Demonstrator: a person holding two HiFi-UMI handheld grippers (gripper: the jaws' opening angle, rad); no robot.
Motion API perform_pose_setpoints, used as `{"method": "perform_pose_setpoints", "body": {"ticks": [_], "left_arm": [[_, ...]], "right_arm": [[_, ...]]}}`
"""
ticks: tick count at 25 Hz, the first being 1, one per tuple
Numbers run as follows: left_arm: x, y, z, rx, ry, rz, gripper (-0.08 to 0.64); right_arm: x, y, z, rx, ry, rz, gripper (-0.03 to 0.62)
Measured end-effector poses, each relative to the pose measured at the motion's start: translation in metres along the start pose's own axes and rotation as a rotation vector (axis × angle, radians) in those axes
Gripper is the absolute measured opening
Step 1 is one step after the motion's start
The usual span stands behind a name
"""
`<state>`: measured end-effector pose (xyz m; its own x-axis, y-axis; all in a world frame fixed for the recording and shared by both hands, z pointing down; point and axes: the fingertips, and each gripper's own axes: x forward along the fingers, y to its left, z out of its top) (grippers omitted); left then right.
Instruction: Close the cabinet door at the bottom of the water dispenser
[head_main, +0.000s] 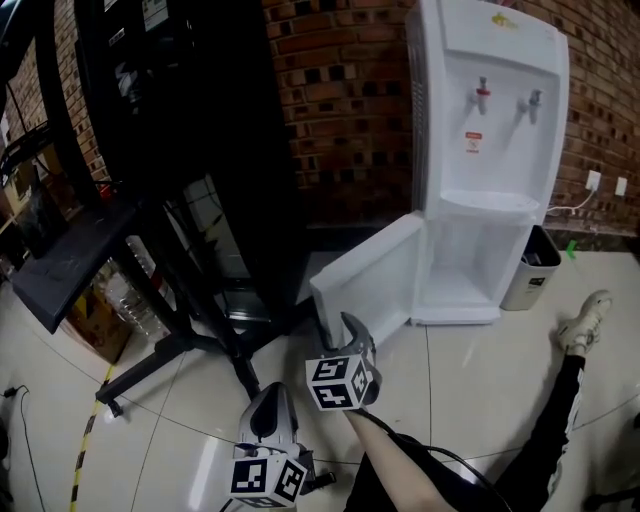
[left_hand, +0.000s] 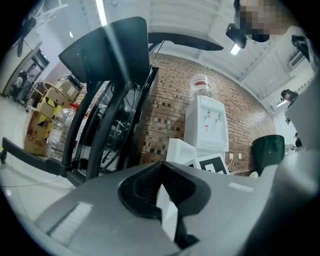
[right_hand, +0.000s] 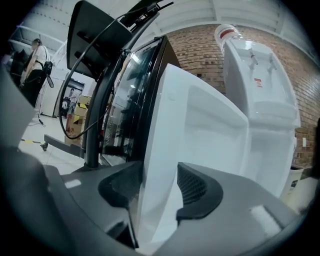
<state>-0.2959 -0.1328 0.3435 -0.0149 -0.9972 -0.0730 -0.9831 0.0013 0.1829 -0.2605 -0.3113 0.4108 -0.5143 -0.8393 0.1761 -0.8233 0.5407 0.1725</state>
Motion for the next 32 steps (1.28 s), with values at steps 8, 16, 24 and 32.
{"method": "perform_pose_setpoints", "body": {"ticks": [8,16,24,32], "left_arm": [[0.004,-0.033,-0.003,-0.008,-0.002,-0.054,0.015],[0.005,-0.076,-0.009,-0.001,-0.004,-0.136,0.015],[0.004,-0.122,-0.014,0.003,0.005,-0.214,0.015],[0.017,-0.177,-0.014,0.027,0.003,-0.312,0.015]], "right_arm": [[-0.042,-0.017,-0.008,-0.025,0.005,-0.006,0.219],[-0.089,-0.043,-0.021,0.016,0.018,-0.033,0.219],[-0.137,-0.087,-0.039,0.058,0.024,-0.119,0.207],[-0.178,-0.152,-0.056,0.099,0.038,-0.252,0.187]]}}
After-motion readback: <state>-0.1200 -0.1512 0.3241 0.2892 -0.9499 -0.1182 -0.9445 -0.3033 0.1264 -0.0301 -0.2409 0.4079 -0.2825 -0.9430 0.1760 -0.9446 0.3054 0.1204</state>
